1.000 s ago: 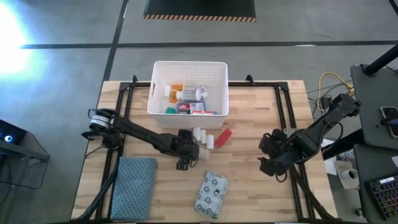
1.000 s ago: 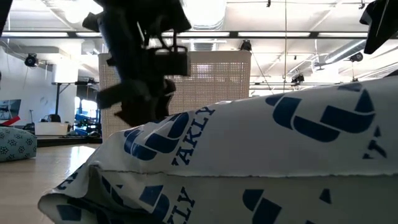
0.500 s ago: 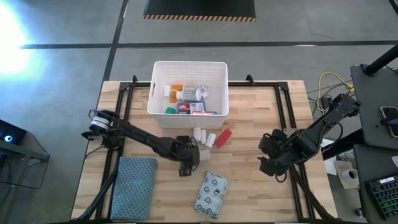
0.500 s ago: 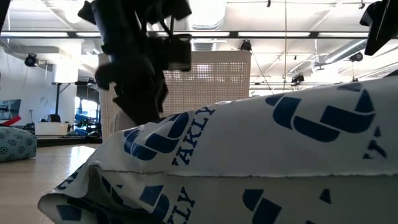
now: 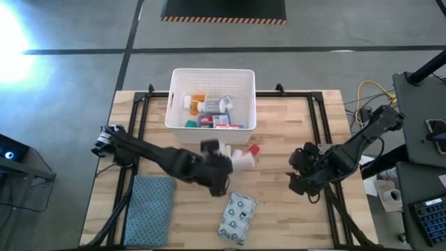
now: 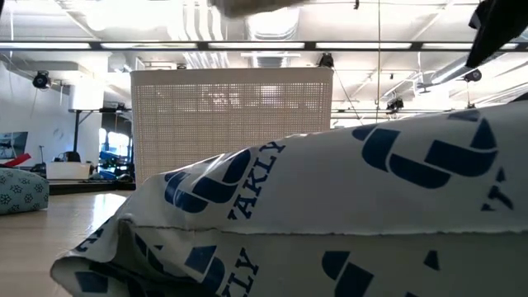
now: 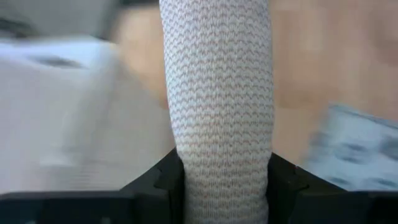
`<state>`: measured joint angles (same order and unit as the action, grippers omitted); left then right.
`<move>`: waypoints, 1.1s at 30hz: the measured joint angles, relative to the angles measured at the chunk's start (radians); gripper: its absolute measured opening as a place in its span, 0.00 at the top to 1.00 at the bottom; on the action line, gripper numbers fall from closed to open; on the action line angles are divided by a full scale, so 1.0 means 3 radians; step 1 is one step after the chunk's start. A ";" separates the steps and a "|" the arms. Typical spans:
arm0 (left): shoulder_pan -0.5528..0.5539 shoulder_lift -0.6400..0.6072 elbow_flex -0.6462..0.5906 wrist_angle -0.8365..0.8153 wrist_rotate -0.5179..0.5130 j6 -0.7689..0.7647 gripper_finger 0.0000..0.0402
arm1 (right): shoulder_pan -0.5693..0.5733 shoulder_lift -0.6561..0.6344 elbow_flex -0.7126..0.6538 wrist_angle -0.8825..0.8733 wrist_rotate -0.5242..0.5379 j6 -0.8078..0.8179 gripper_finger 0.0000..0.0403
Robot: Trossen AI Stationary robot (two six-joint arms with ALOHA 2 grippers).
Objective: Pick & place medical supplies in basket/bin
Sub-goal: Put the white bandage into the white bin, then put the red bandage into the white bin
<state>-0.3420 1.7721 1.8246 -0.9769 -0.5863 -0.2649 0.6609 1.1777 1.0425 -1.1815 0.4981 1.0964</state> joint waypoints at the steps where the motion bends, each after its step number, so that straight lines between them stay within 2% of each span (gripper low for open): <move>1: 0.0065 -0.0003 0.0158 -0.0157 -0.0157 0.0079 0.70 | -0.0026 -0.0005 0.0011 0.0039 0.0005 -0.0012 0.38; 3: 0.0270 -0.0004 0.0433 -0.0445 -0.0423 0.0174 0.70 | -0.0075 -0.0009 0.0030 0.0089 0.0010 -0.0074 0.38; 5: 0.0559 -0.0001 0.0683 -0.0695 -0.0531 0.0240 0.70 | -0.0124 -0.0009 0.0047 0.0169 0.0010 -0.0170 0.38; 9: 0.1169 -0.0001 0.1173 -0.0918 -0.0524 0.0236 0.69 | -0.0172 -0.0009 0.0103 0.0222 -0.0014 -0.0283 0.38; 12: 0.1507 0.0000 0.1452 -0.0923 -0.0390 0.0263 0.67 | -0.0173 -0.0013 0.0179 0.0221 -0.0022 -0.0288 0.38; 16: 0.1779 0.0003 0.1492 -0.0922 -0.0033 0.0268 0.55 | -0.0167 -0.0012 0.0290 0.0222 -0.0030 -0.0280 0.38; 20: 0.1976 0.0012 0.1325 -0.0928 0.0005 0.0243 0.40 | -0.0167 0.0004 0.0358 0.0222 -0.0005 -0.0399 0.38; 24: 0.2052 0.0006 0.1153 -0.1026 -0.0002 0.0230 0.32 | -0.0168 0.0005 0.0363 0.0232 -0.0003 -0.0611 0.38; 28: 0.1952 0.0005 0.1069 -0.1332 0.0011 0.0158 0.30 | -0.0169 0.0005 0.0334 0.0254 -0.0003 -0.0974 0.38; 30: 0.1791 -0.0022 0.1068 -0.1539 0.0014 -0.0097 0.30 | -0.0179 0.0013 0.0315 0.0342 -0.0002 -0.1169 0.38; 33: 0.1320 -0.0088 0.1063 -0.1698 0.0031 -0.0480 0.30 | -0.0214 0.0087 0.0277 0.0602 -0.0003 -0.1722 0.38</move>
<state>0.0541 1.7456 2.1433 -1.4862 -0.5771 -0.4088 0.5968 1.2037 1.1255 -1.0008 0.4973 0.5797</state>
